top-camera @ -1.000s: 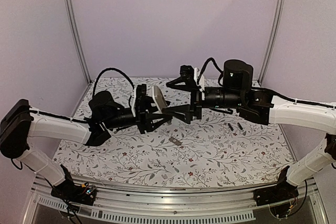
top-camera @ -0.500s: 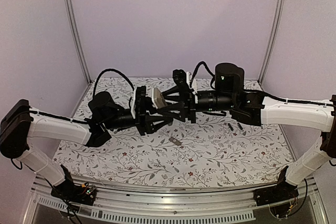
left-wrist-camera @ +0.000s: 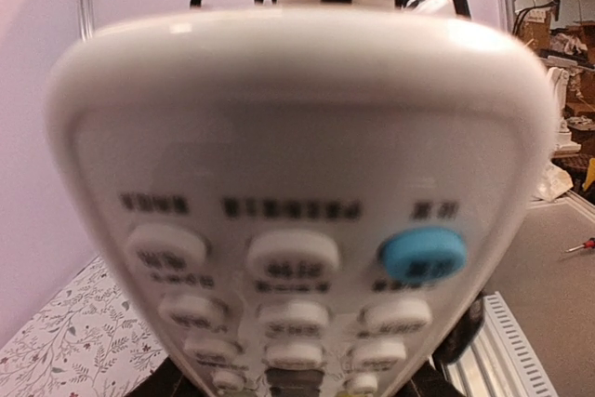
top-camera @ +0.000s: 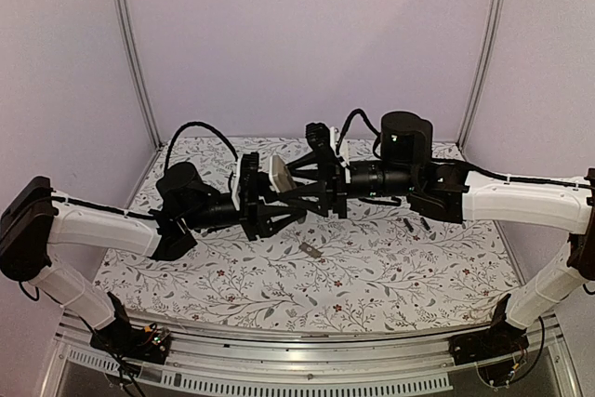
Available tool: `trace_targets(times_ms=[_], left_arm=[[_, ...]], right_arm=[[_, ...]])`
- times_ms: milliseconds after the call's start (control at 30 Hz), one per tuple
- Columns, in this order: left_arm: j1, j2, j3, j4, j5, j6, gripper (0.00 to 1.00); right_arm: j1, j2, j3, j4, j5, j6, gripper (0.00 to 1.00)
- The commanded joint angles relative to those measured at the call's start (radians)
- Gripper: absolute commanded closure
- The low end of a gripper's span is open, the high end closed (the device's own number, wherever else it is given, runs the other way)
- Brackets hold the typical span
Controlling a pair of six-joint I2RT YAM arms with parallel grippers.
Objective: Load the batteries into the remote control
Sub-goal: Pass from the left arm to the right
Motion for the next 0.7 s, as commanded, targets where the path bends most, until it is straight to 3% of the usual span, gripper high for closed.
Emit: trace_targets(times_ms=[0, 200, 233, 300, 367, 400, 567, 667], left_arm=[[-0.013, -0.025, 0.007, -0.007, -0.006, -0.019, 1.0], [-0.011, -0.02, 0.007, -0.013, -0.006, -0.013, 1.0], [-0.011, -0.02, 0.007, -0.014, -0.01, -0.015, 0.89], [-0.01, -0.017, 0.008, -0.021, -0.039, -0.029, 0.4], [-0.008, -0.018, 0.008, -0.037, -0.072, -0.038, 0.06], [-0.007, -0.019, 0.007, -0.044, -0.082, -0.035, 0.01], [0.003, -0.041, -0.005, -0.109, -0.105, -0.024, 0.0], [0.021, -0.091, -0.036, -0.139, -0.136, -0.018, 0.0]], right_arm=[[0.015, -0.015, 0.017, -0.034, -0.029, -0.01, 0.99], [0.015, -0.019, 0.025, -0.032, -0.037, -0.014, 1.0], [0.015, -0.023, 0.025, -0.034, -0.031, -0.014, 1.0], [0.01, -0.036, 0.025, -0.035, -0.017, -0.014, 1.0], [-0.002, -0.052, 0.024, -0.039, -0.005, -0.009, 1.0], [-0.01, -0.063, 0.022, -0.042, 0.002, -0.006, 1.0], [-0.04, -0.085, 0.026, -0.112, 0.072, 0.0, 1.0], [-0.059, -0.095, 0.049, -0.273, 0.169, -0.03, 1.0]])
